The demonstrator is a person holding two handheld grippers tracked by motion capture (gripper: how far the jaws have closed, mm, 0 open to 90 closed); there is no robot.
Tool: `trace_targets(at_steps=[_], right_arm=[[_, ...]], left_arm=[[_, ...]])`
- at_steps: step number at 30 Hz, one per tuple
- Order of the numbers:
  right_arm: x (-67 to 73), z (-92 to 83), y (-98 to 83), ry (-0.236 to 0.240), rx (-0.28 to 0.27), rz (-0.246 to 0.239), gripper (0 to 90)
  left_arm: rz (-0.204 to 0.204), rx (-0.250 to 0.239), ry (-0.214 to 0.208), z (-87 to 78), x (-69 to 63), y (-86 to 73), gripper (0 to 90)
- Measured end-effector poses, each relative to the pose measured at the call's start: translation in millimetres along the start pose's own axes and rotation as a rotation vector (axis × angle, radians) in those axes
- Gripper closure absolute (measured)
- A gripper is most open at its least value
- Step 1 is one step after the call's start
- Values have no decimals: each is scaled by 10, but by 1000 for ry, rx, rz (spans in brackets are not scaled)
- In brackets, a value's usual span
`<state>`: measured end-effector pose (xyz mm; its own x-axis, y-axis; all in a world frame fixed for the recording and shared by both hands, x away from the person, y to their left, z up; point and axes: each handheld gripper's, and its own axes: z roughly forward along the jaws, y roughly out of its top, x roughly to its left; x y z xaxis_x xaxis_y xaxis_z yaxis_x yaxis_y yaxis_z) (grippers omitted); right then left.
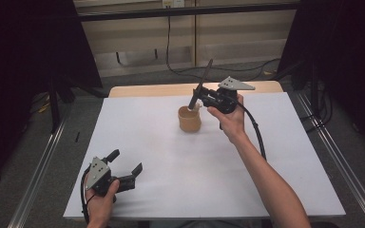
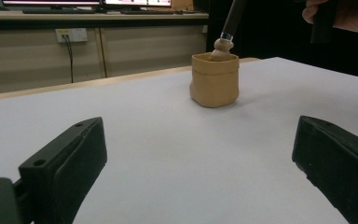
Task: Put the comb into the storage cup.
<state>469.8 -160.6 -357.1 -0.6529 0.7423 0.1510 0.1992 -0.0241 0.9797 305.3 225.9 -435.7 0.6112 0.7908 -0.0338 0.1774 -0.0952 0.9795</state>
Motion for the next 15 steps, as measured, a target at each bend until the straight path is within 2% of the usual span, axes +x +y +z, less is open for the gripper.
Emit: trace_targets(at_steps=[3,5,11,15], right_arm=[[-1,27,-45,-2,20,-10,725],[-3,43,-68,4,22,-10,725],[11,87,-139,11,16,-16,726],[18,101,-183,15,23,-17,726]], left_arm=[[-24,6,-5,-12,-5,-14,32],[-9,7,-1,-14,-3,-6,32],[-26,-9,-3,-19,11,12,31],[-16,-9,0,-22,22,17,32]])
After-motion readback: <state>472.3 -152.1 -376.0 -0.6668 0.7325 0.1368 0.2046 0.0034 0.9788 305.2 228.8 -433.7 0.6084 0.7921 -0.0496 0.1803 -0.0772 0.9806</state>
